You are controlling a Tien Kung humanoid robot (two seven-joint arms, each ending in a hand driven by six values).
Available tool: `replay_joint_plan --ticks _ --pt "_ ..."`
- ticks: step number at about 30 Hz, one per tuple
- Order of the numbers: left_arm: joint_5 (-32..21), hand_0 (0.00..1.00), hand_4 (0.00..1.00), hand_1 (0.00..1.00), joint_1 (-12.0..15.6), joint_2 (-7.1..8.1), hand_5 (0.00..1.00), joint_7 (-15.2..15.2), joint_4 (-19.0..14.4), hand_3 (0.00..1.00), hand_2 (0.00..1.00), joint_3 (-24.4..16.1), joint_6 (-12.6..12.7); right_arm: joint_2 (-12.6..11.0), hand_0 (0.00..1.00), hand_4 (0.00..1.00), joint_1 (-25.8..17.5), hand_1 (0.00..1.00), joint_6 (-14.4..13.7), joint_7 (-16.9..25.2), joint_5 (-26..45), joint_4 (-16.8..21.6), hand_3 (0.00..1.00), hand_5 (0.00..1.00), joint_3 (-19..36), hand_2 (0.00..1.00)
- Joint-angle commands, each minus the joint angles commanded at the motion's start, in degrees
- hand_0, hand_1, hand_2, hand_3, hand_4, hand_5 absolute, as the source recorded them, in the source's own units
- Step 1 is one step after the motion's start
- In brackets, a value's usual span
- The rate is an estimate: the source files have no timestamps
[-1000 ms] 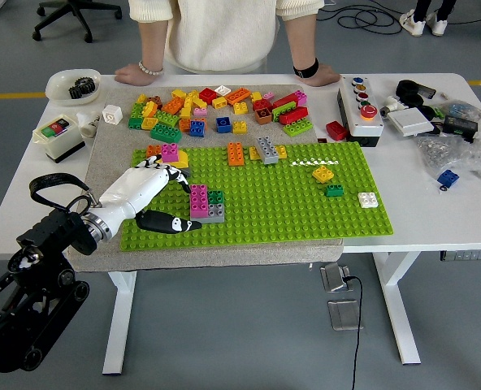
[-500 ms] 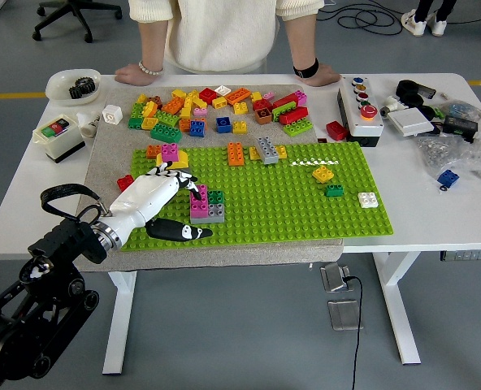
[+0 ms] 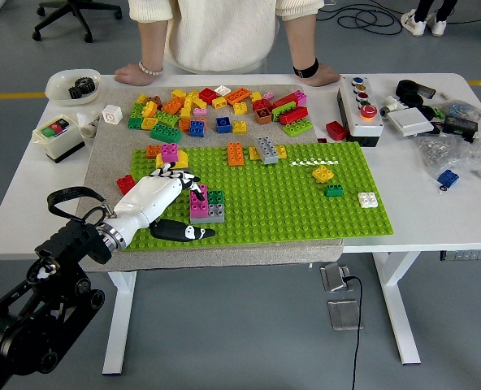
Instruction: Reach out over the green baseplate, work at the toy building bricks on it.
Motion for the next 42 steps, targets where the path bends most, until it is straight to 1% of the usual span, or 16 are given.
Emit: replay_joint_plan --ticks 17,25,34,42 --pt "0.0 0.998 0.998 0.908 0.3 -0.11 0.641 -0.2 1.1 0.611 0.868 0.4 0.0 0.1 0.750 0.866 -0.2 0.637 0.0 0.0 -0.2 0.0 0.645 0.564 -0.2 0.679" --pt "0.0 0.998 0.998 0.906 -0.2 -0.14 0.644 -0.2 1.8 0.606 0.867 0.2 0.1 0.1 0.750 0.866 -0.2 0.638 0.1 0.0 -0.3 0.0 0.645 0.564 -0.2 0.679" --pt "0.0 0.998 0.998 0.905 -0.4 0.03 0.642 -0.1 1.0 0.605 0.867 -0.1 -0.3 0.1 0.750 0.865 -0.2 0.637 0.1 0.0 -0.2 0.0 0.644 0.563 -0.2 0.679" --pt "0.0 0.998 0.998 0.904 -0.4 -0.01 0.642 -0.1 1.8 0.603 0.863 0.2 -0.3 0.0 0.750 0.865 -0.2 0.637 0.1 0.0 -0.2 0.0 0.645 0.563 -0.1 0.679"
